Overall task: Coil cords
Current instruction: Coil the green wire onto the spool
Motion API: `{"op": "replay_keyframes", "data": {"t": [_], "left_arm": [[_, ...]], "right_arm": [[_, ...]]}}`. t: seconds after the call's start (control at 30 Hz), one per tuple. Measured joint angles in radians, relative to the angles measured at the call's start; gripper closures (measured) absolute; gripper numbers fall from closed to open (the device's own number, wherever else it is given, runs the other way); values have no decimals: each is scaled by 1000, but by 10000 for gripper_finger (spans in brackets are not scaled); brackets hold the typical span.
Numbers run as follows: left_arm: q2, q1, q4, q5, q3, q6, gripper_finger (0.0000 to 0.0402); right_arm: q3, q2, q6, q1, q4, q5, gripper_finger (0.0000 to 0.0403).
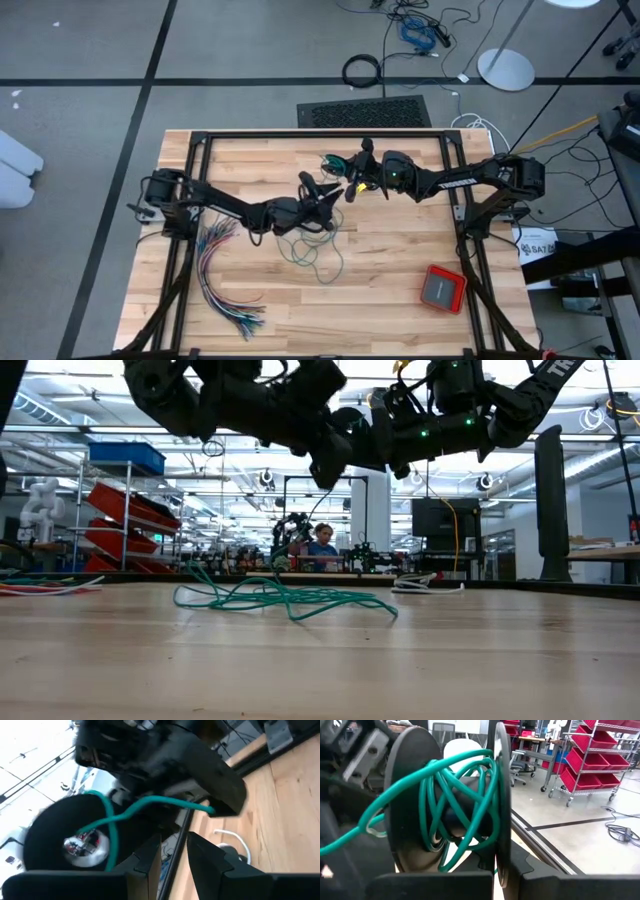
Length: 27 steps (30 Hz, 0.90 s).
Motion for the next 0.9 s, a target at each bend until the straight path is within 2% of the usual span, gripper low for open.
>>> {"op": "replay_keyframes", "data": {"t": [0.2,0.37,0.6,0.9], "left_arm": [[30,-7,5,-20,21,13,300],[22,-36,86,-146,21,121,300],[22,-87,105,-144,21,145,300],[22,-100,122,-220,21,206,300]], "right_arm": [[0,0,-1,0,-1,-18,403],[0,0,-7,0,-8,-18,403],[0,0,-17,0,-8,-18,403],[0,0,-17,0,-9,-18,403]]}}
